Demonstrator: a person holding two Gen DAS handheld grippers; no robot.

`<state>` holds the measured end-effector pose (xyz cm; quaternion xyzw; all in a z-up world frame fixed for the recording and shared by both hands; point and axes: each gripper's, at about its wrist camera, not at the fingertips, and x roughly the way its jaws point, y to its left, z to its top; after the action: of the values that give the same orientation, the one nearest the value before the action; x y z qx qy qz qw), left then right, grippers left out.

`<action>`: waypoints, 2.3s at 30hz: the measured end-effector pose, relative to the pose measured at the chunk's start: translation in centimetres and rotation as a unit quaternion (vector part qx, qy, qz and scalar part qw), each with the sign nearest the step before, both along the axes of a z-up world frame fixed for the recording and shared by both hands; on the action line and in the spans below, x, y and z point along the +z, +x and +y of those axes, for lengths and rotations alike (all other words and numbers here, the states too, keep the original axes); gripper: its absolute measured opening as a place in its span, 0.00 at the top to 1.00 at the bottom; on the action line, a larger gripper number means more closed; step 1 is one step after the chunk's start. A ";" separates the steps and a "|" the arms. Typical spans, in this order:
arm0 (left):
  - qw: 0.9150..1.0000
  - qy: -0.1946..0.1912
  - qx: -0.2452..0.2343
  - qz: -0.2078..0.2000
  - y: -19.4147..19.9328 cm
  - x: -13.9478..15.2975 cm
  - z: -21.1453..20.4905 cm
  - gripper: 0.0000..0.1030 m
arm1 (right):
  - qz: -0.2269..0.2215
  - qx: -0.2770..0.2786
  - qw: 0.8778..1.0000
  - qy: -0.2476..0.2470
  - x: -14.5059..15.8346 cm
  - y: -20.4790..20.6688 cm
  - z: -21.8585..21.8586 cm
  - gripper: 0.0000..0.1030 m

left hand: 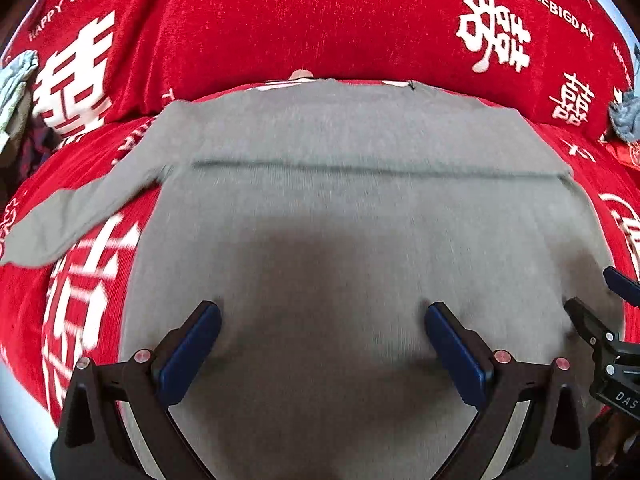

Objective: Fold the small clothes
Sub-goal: 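Grasp the other sleeve cuff with the left gripper and lift it, then carry the held sleeve across the sweater body with the left gripper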

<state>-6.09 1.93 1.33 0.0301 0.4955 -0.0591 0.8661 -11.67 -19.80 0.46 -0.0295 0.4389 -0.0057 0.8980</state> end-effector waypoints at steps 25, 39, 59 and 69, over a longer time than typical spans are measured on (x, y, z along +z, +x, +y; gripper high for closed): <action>0.854 0.005 0.516 0.060 11.6 -2.1 36.9 0.01 | 0.028 0.119 0.992 -0.038 1.4 1.7 11.9 0.16; 0.864 -0.099 0.493 -0.031 8.8 0.7 39.6 0.86 | 0.006 0.161 0.984 -0.076 3.9 7.2 16.8 0.16; 0.893 -0.053 0.433 -0.113 6.1 5.8 35.0 0.86 | 0.081 0.191 0.978 -0.017 -0.6 24.3 32.5 0.16; 0.917 -0.034 0.384 -0.104 7.4 7.3 28.9 0.86 | 0.046 0.151 0.987 -0.013 3.3 21.0 25.9 0.16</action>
<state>1.34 30.87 8.67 -0.1856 0.3739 0.2649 0.8692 9.30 6.08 3.73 -0.1073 0.4704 0.1253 0.8669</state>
